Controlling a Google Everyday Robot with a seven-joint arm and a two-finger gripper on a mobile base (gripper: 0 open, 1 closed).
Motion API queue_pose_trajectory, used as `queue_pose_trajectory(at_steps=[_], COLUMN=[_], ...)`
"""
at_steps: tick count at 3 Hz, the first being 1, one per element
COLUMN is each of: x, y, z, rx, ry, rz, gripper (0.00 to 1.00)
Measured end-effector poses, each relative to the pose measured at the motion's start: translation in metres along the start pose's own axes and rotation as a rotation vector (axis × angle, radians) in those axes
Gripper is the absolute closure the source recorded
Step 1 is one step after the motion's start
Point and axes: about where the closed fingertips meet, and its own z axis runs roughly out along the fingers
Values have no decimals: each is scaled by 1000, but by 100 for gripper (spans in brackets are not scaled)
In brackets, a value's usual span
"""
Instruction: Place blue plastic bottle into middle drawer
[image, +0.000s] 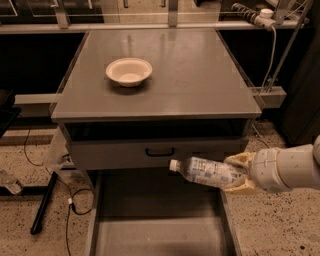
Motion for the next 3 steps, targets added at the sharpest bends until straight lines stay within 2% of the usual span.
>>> queue_pose_trajectory(at_steps=[1,2,3], x=[0,21,55], y=[0,13,43], z=[0,45,108], rx=[0,-52,-123], ry=[0,6,0], rz=[0,43,99], gripper=[100,100,100])
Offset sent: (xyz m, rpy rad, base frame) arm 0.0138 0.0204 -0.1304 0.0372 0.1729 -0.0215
